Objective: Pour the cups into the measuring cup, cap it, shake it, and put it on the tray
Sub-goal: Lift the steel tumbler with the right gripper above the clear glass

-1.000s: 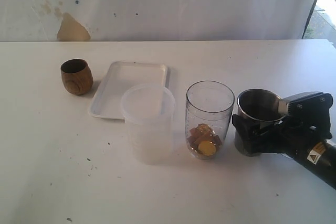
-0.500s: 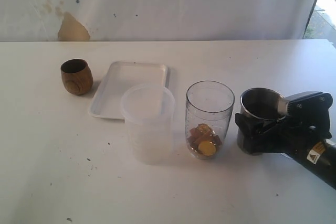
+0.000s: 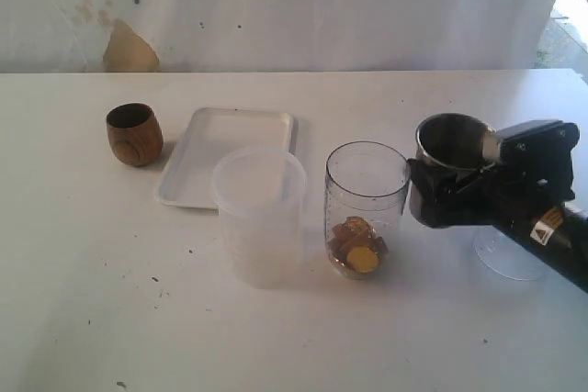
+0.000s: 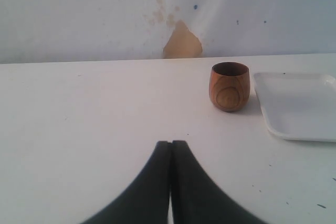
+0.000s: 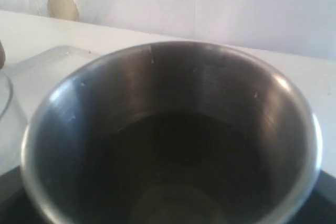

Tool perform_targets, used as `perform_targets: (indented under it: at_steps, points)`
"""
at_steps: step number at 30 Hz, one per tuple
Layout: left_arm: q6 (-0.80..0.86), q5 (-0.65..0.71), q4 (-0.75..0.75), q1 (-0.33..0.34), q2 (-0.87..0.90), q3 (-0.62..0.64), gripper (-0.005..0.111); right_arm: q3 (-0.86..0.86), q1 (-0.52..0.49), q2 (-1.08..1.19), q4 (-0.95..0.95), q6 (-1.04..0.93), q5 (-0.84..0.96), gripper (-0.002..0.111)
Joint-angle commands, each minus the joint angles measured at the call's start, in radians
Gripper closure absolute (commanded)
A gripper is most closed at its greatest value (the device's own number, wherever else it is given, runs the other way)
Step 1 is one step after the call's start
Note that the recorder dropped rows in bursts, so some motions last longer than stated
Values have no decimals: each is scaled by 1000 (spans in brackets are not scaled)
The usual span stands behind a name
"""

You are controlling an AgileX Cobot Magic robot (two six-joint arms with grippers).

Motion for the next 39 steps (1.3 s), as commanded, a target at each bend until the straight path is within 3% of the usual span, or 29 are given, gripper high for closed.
perform_targets:
  at_steps: [1,7,12,20,33,39]
  points:
    - [-2,-11,-1,0,-5,5,107,-58,1,-37,-2,48,-24,108]
    - [-2,-11,-1,0,-5,5,107,-165,1,-88,-24,85,147,108]
    - [-2,-11,-1,0,-5,5,107,-267,1,-129,-163,144,267,108]
    - [-2,-11,-1,0,-5,5,107,-362,1,-137,-392,151,285,108]
    - [-2,-11,-1,0,-5,5,107,-365,1,-137,-464,-151,226,108]
    - [-2,-11,-1,0,-5,5,107,-365,1,-137,-464,-175,207,108]
